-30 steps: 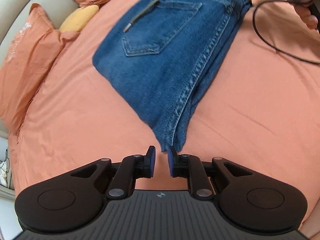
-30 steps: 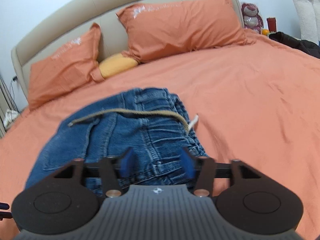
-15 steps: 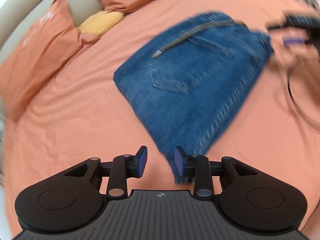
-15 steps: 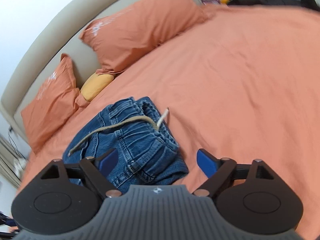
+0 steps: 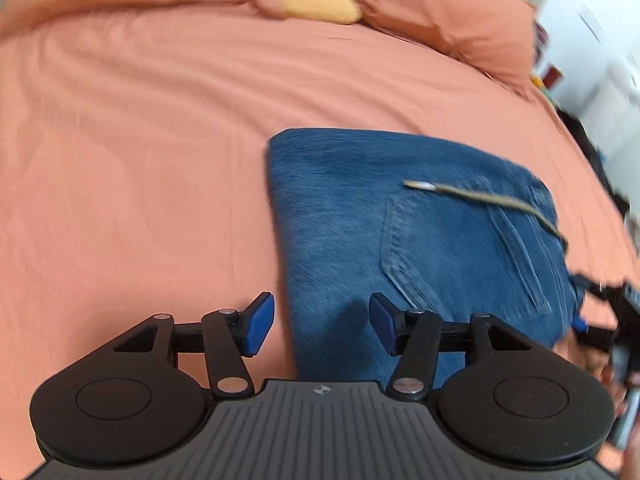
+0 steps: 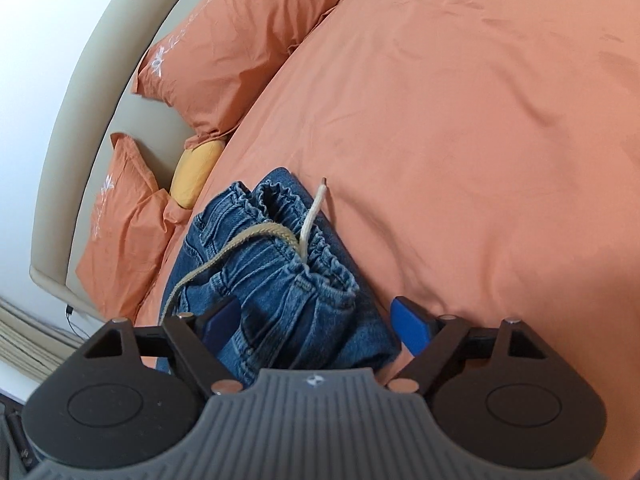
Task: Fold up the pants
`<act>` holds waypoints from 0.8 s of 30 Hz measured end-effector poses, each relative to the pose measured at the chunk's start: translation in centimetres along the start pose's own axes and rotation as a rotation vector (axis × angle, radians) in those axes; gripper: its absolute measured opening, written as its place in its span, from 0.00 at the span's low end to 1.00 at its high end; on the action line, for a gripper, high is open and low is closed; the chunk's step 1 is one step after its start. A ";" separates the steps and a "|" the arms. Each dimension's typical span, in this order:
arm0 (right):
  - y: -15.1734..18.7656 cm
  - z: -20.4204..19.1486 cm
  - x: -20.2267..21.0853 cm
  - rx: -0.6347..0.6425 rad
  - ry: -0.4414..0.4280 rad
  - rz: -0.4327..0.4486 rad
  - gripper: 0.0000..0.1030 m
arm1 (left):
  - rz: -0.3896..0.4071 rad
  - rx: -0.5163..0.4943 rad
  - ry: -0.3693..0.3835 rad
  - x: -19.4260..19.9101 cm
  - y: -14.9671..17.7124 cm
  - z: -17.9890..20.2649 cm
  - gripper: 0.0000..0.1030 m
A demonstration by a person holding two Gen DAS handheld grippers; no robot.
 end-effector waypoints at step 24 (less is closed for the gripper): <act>-1.2 -0.9 -2.5 0.142 -0.074 -0.009 0.31 | 0.095 0.231 0.081 -4.1 -1.5 3.4 0.11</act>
Point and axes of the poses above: each gripper's, at about its wrist camera, not at the fingertips, and x roughly against the way its jaws point, z to its right, y to its underside, the point moved 4 cm from there along -x, roughly the way its jaws point, and after that the axes turned 15 degrees about x, right-handed, at the moved point
